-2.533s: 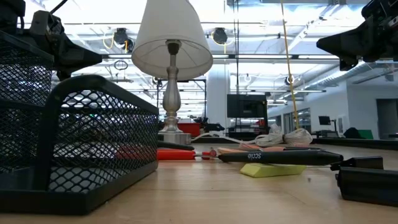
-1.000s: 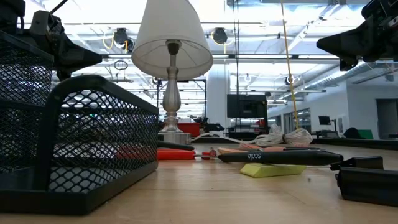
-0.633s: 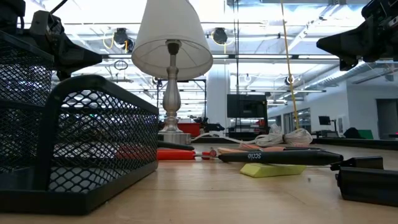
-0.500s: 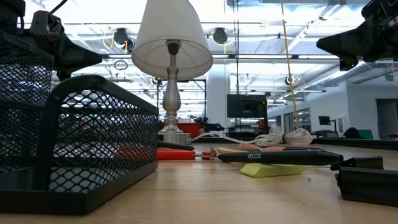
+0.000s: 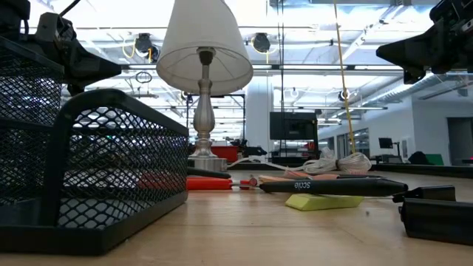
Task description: Pick and place office supplies into organizer
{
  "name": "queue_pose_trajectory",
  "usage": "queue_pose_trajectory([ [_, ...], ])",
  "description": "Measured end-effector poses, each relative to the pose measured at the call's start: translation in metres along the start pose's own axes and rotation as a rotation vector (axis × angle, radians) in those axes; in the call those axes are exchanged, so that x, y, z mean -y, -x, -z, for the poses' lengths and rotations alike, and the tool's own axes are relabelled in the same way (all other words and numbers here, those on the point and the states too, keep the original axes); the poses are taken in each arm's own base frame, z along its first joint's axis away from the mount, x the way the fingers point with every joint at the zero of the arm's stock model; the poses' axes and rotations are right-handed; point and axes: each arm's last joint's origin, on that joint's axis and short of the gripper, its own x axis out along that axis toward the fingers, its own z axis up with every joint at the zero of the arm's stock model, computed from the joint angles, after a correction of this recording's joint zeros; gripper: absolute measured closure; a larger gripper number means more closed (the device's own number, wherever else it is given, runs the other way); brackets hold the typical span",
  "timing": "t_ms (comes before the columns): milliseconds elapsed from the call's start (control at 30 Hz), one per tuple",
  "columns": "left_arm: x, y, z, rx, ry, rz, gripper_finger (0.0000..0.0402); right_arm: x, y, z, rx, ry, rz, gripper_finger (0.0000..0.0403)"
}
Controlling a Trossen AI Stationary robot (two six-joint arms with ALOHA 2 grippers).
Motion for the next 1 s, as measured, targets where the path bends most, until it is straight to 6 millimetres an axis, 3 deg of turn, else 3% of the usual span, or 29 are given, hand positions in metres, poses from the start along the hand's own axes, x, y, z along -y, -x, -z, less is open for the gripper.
queue_pose_trajectory([
  [1000, 0.0000, 0.0000, 0.0000, 0.000, 0.000, 0.000, 0.0364, 0.0001, 0.0000, -0.0017, 0.015, -0.011, 0.001, 0.0385],
])
